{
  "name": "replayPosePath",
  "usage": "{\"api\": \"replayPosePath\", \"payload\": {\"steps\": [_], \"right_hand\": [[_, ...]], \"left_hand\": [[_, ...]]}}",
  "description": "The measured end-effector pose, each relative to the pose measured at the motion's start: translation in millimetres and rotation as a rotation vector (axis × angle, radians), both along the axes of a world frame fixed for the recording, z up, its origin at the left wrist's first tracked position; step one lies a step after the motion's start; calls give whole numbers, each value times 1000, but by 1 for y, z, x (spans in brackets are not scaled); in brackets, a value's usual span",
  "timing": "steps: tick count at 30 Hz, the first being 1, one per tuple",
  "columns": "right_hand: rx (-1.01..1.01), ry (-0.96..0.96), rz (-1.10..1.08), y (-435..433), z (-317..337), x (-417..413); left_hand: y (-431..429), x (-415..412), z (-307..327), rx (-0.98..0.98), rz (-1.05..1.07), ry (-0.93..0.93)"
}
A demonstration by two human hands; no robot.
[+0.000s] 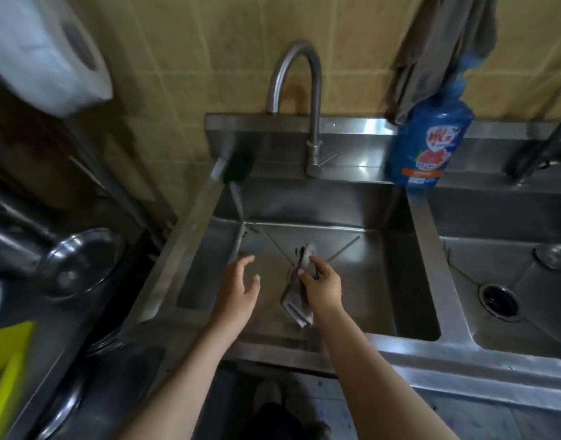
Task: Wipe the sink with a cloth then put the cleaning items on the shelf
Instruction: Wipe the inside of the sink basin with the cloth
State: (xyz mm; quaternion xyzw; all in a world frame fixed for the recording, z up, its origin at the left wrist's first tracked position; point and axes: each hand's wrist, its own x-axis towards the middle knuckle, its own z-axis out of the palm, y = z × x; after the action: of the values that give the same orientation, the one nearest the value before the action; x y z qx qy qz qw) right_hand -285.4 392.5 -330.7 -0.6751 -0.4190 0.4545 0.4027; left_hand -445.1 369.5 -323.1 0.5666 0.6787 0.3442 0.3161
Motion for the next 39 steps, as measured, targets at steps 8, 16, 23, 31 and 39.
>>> {"api": "replayPosePath", "payload": {"steps": [8, 16, 23, 31, 39], "right_hand": [[-17, 8, 58, 9, 10, -45], [-54, -80, 0, 48, 11, -104], [-55, -116, -101, 76, 17, -140], [-92, -172, -98, 90, -1, -162], [-184, -179, -21, 116, -39, -167]], "left_hand": [[7, -42, 16, 71, 83, 44], [49, -113, 7, 90, -33, 1], [106, -171, 16, 77, -145, -7], [157, -190, 4, 58, -243, 42], [212, -180, -17, 73, -284, 145]]}}
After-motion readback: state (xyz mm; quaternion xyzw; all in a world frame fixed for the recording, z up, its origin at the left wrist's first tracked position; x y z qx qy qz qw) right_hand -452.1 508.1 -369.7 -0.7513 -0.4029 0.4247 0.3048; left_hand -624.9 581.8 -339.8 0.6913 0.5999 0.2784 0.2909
